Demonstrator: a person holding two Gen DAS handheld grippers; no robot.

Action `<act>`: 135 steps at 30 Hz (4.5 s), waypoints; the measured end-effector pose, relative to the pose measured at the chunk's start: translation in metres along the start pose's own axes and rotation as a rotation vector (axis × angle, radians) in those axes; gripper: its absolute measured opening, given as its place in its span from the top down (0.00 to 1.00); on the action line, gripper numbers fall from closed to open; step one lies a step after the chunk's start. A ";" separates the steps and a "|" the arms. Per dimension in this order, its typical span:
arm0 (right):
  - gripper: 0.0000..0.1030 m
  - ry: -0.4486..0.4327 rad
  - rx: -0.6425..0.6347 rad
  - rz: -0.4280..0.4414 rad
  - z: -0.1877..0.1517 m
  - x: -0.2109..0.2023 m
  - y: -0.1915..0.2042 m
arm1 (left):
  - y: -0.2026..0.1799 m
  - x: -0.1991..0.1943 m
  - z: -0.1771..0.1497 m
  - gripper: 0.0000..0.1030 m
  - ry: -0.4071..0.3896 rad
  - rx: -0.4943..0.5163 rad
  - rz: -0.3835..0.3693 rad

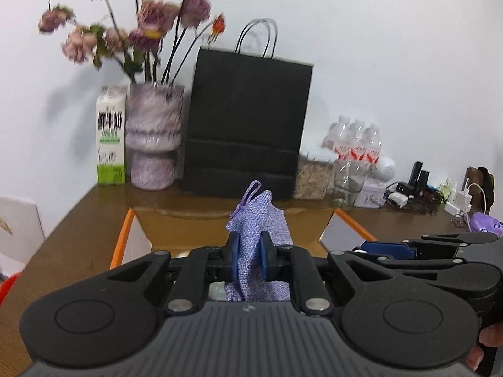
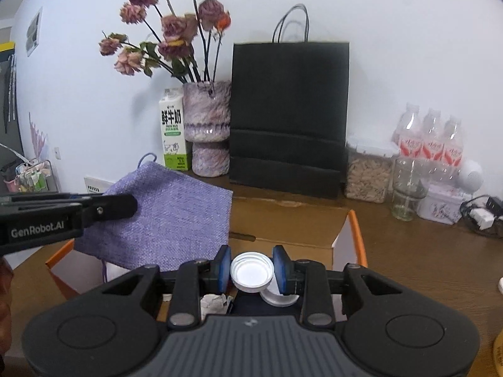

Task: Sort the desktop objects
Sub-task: 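Carry the pouch and cap over the box and open both grippers, then reach the left gripper to the black braided cable while the right grasps the white plastic tub, then grasp and lift the braided cable with the left gripper while the right lifts the tub, then carry the cable and tub over the box and open both grippers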

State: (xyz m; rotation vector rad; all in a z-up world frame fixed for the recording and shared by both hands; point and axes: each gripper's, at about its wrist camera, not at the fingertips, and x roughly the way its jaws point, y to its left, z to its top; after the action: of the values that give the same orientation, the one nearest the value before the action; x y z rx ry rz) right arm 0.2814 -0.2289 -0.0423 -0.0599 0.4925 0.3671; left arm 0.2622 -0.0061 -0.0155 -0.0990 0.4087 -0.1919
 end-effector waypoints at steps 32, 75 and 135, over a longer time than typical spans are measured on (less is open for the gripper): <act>0.00 0.043 -0.035 -0.097 -0.015 -0.010 0.015 | 0.003 -0.013 -0.006 0.00 -0.007 0.035 0.184; 0.37 0.080 0.064 -0.049 -0.108 -0.106 0.024 | -0.034 -0.051 -0.122 0.00 0.364 0.132 0.080; 0.00 -0.041 0.037 -0.075 -0.001 -0.006 0.007 | 0.009 0.006 0.016 0.00 0.050 -0.044 0.128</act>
State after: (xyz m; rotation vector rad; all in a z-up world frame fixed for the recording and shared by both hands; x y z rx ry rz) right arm 0.2736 -0.2250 -0.0403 -0.0346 0.4553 0.2854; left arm 0.2752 0.0027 -0.0045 -0.1115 0.4678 -0.0592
